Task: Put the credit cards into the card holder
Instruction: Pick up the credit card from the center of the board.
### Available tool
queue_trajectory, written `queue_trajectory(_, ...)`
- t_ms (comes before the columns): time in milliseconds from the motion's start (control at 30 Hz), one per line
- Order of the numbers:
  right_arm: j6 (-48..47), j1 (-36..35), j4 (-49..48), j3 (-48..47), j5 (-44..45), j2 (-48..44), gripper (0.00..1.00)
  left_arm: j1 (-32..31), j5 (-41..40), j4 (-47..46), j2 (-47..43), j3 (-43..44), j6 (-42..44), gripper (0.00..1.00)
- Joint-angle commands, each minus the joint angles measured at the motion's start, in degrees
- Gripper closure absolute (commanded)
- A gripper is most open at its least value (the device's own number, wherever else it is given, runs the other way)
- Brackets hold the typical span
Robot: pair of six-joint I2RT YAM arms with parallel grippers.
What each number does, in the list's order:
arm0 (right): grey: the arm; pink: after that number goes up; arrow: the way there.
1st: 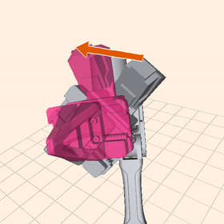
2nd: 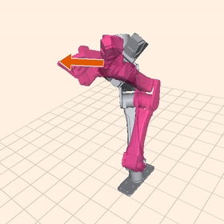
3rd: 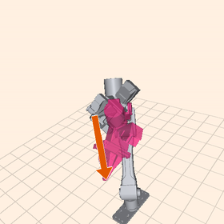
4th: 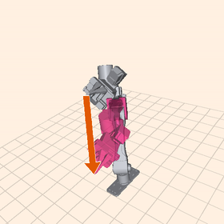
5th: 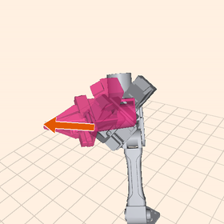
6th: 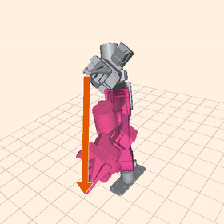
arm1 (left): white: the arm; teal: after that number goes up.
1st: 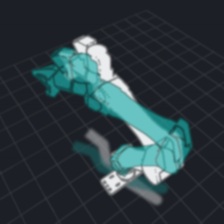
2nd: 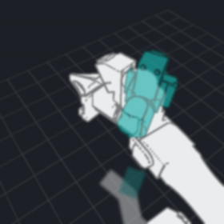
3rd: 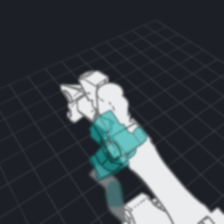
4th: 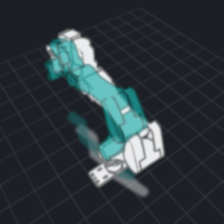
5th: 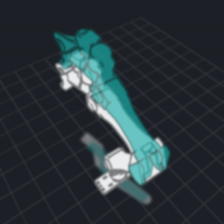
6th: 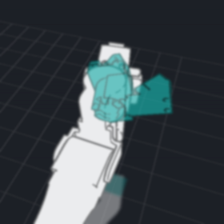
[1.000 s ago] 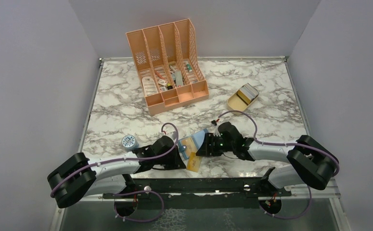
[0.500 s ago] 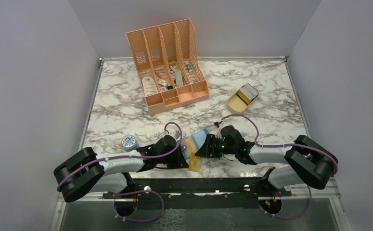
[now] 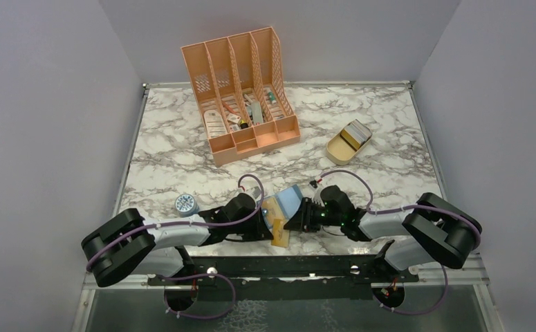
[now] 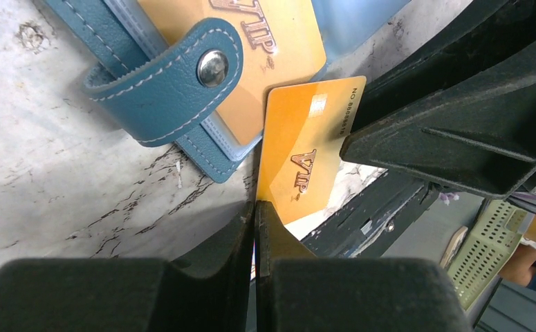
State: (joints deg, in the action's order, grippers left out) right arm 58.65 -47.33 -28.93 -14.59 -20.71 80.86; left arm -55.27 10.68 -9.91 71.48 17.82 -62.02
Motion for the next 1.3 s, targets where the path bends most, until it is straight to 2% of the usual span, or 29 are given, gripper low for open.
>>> queue_trajectory(0, 0.8, -0.48, -4.63, 0.78, -1.7, 1.11, 0.79, -0.46, -2.76, 0.95, 0.9, 0.36, 0.94, 0.92)
queue_trajectory(133, 0.46, -0.48, -5.76, 1.13, -1.05, 0.75, 0.98, -0.46, -2.77, 1.01, 0.23, 0.1, 0.79, 0.92)
queue_trajectory(233, -0.83, -0.48, -5.85, 1.14, -1.38, -0.88, 0.99, -0.46, -2.77, 1.53, -1.06, 0.05, 0.59, 0.9)
queue_trajectory(400, -6.9, -0.48, 2.37, -0.77, -2.66, -8.88, 0.99, -0.47, -2.9, 6.82, -10.32, 1.5, -0.55, 0.65)
queue_trajectory(500, -10.35, -0.46, 7.83, -1.15, -5.39, -15.91, 0.99, -0.46, -2.86, 9.04, -18.47, 2.44, -0.71, 0.56)
queue_trajectory(700, -7.37, -0.52, 8.6, 1.66, -11.97, -31.18, 0.99, -0.5, -0.4, 6.7, -31.56, 2.52, -1.72, 0.53)
queue_trajectory(833, -2.12, -0.49, 4.72, 3.38, -12.4, -35.85, 0.99, -0.53, 1.3, 2.38, -34.54, 0.54, -3.28, 0.53)
queue_trajectory(933, -0.17, -0.48, 2.82, 3.73, -11.51, -36.54, 0.99, -0.57, 3.83, -4.16, -34.6, -2.48, -5.96, 0.6)
queue_trajectory(1067, -0.05, -0.48, 2.56, 3.28, -10.47, -35.37, 0.99, -0.5, 5.09, -8.02, -34.12, -4.12, -8.31, 0.83)
queue_trajectory(1200, 0.65, -0.49, -0.02, 3.45, -11.33, -32.74, 0.99, -0.46, 6.08, -8.02, -32.96, -3.38, -6.7, 0.86)
queue_trajectory(1267, 1.0, -0.48, -1.08, 3.67, -11.72, -31.87, 0.99, -0.53, 6.11, -8.14, -32.4, -3.32, -6.56, 0.92)
